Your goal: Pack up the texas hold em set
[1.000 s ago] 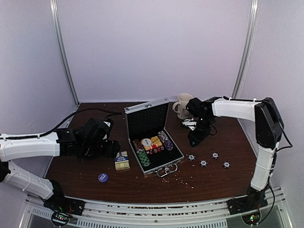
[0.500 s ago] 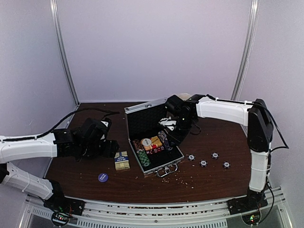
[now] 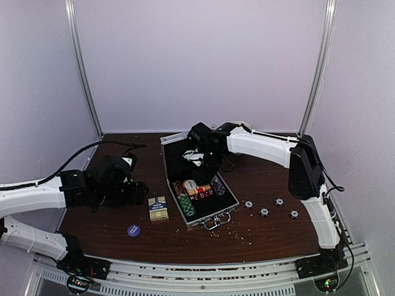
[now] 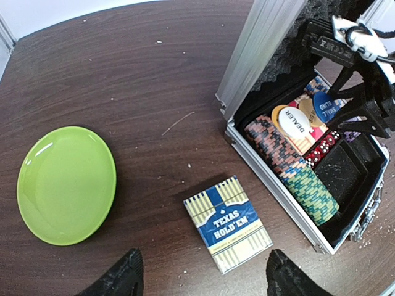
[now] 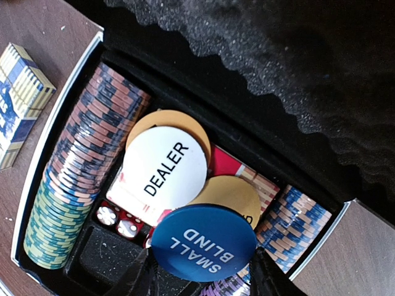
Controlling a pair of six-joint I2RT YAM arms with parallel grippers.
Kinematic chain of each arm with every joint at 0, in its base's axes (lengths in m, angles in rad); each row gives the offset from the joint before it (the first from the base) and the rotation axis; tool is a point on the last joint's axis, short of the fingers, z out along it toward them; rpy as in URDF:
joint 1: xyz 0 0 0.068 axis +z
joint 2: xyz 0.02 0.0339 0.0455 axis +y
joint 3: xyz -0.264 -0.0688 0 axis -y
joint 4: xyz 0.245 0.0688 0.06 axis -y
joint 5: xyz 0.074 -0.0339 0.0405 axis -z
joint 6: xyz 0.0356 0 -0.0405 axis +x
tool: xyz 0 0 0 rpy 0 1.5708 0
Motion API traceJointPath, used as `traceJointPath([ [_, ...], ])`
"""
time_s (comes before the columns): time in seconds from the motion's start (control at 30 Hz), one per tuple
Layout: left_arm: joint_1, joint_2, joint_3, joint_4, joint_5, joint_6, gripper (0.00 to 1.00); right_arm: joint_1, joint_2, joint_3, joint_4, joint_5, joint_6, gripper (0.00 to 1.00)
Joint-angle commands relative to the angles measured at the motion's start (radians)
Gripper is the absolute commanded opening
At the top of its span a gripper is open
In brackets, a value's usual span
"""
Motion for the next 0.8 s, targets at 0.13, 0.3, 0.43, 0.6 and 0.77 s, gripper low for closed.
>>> traceJointPath([
  [0.13, 0.001, -0.014, -0.016, 0.001, -0.021, -0.020, 0.70, 0.007, 0.025, 0.003, -0.020, 0.045, 0.012, 0.43],
  [0.3, 0.001, -0.009, -0.015, 0.003, -0.015, -0.021, 0.70, 0.006, 0.052, 0.015, -0.009, 0.069, 0.011, 0.44],
  [0.43, 0.001, -0.015, -0.016, 0.002, -0.014, -0.023, 0.70, 0.006, 0.065, 0.019, 0.008, 0.091, 0.014, 0.51],
  [0.6, 0.001, -0.022, -0.025, 0.002, -0.016, -0.029, 0.70, 0.005, 0.059, 0.020, 0.020, 0.091, 0.013, 0.54],
  [0.77, 0.002, -0.014, -0.026, 0.009, -0.012, -0.030, 0.70, 0.005, 0.043, 0.018, 0.019, 0.093, 0.011, 0.58],
])
